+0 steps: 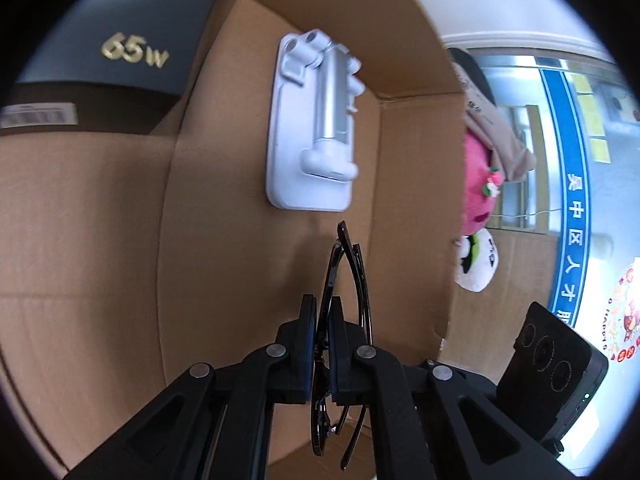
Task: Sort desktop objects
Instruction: 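Carry the sunglasses in the left gripper over the cardboard box, then lower the sunglasses into the box and open the left gripper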
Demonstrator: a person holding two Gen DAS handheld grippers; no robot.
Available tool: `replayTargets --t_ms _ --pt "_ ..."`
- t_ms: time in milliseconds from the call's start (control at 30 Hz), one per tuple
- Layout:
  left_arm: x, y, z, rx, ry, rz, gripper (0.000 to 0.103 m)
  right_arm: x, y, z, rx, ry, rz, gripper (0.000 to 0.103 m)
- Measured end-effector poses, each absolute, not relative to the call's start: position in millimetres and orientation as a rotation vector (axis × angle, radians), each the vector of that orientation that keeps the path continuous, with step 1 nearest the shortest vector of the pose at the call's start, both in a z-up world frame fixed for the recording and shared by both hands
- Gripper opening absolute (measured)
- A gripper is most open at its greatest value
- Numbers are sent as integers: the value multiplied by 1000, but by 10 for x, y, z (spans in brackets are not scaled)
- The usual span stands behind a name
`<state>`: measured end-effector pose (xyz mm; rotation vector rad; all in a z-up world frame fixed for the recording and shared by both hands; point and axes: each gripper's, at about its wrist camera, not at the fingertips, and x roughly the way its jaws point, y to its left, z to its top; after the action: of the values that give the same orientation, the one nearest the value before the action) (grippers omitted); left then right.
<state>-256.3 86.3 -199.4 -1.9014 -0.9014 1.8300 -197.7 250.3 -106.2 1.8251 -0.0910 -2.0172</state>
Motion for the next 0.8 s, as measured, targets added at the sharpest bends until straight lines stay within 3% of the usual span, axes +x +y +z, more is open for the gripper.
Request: replayTargets --t_ms 200,267,333,400,433,467,500,733,800 --pt "-2573 930 -2005 -1932 -829 1876 9 -1962 2418 -1150 1842 18 -2027 16" --pt "-2566 950 -1912 -1945 -763 1931 11 -1938 2428 -1115 1824 9 -2032 29" --pt "-2514 927 -1756 -1926 -726 1988 16 -1885 2439 -1034 1787 -12 -2033 49" --pt "-2431 891 -1550 -1885 -692 2067 37 -1785 2431 -904 1735 0 -2044 62" --pt "-2365 868 -1410 -1864 -649 2128 44 -1732 2427 -842 1713 16 -2056 78" --pt "-2294 842 -1274 -1842 -598 2190 54 -1658 2431 -750 1684 48 -2090 87" --pt "-2210 816 -1128 -1817 -540 2255 57 -1589 2446 -656 1653 69 -2126 96" --pt "-1509 573 -63 -1619 -214 2645 67 -1184 2588 -42 1520 34 -2250 103" --pt "-1317 513 177 -1588 -136 2736 76 -1075 2562 171 1489 24 -2283 103"
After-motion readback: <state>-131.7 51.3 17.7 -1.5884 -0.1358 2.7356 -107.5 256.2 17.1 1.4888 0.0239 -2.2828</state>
